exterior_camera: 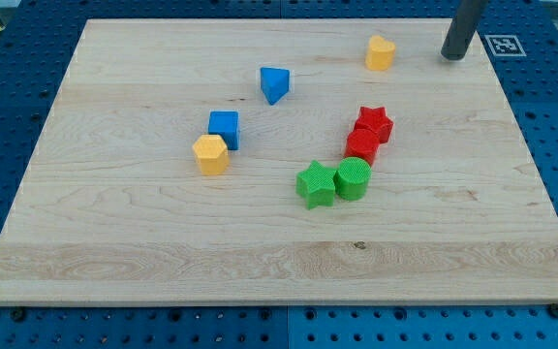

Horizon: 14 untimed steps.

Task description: Push the yellow heart into the top side of the blue cube

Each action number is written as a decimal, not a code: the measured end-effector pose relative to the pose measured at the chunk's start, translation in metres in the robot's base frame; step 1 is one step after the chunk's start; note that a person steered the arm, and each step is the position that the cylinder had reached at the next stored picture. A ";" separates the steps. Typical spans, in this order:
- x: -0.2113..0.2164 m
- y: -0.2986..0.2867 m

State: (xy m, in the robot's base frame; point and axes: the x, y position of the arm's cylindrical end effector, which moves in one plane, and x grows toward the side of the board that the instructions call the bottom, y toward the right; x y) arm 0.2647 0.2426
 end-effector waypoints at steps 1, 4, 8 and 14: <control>-0.030 -0.016; -0.013 -0.097; 0.034 -0.130; 0.030 -0.027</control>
State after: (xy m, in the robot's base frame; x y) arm 0.2946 0.2161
